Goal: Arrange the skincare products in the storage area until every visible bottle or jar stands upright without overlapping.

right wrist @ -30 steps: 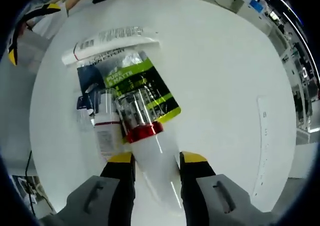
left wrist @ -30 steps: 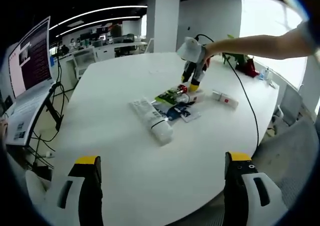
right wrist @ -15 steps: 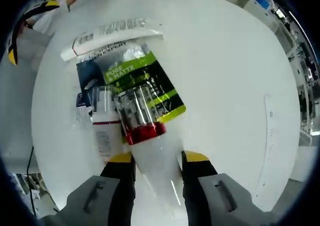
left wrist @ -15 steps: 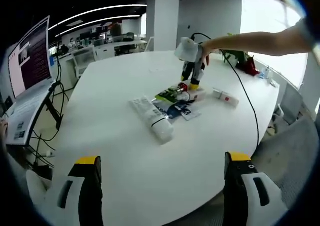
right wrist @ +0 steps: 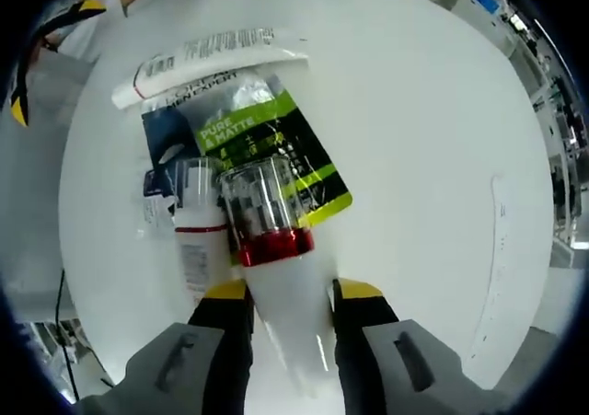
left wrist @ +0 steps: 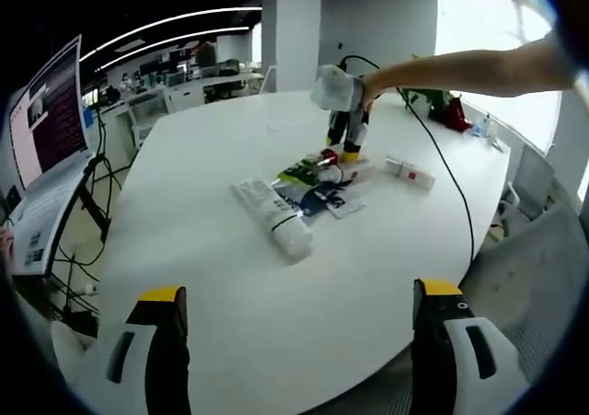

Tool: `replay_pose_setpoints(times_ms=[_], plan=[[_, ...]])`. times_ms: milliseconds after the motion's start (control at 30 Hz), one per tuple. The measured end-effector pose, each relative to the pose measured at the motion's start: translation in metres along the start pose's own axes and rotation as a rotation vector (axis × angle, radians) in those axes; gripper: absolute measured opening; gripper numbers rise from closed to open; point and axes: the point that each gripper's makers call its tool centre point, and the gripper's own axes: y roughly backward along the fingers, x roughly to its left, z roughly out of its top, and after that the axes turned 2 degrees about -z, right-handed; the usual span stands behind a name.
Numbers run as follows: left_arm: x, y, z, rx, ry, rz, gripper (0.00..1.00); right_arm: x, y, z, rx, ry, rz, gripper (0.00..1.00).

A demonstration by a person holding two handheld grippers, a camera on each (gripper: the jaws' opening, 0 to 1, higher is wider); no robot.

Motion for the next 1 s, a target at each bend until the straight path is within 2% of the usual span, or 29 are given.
replay_pose_setpoints(times_ms=[133,300,367,400,467,567,1000], plan=[[-0.001,0.0,-0.001,0.002,-0.006,-0.004,0.96,0.003,0.003,-0.002,0.051,0.022,-0.008,0.32],[-0.002,0.0,0.0,0.0,-0.011,-0.006,0.96,0.0,0.002,0.0,0.054,0.019,-0.025,0.3],[-0.003,0.0,0.001,-0.002,-0.015,-0.008,0.96,-0.001,0.002,-0.002,0.044,-0.027,-0.043,0.29],[-0.003,0.0,0.001,-0.003,-0.017,-0.009,0.96,-0.008,0.001,-0.003,0.02,-0.069,-0.056,0.29],[-0.004,0.0,0.002,-0.006,-0.023,-0.013,0.96,-0.006,0.002,-0.008,-0.014,-0.127,-0.075,0.28],[-0.007,-0.001,0.003,-0.005,-0.033,-0.021,0.96,-0.006,0.004,-0.009,-0.052,-0.17,-0.107,0.28],[-0.016,-0.004,0.001,0.011,-0.073,-0.049,0.96,0.0,0.006,-0.012,-0.114,-0.328,-0.212,0.26]])
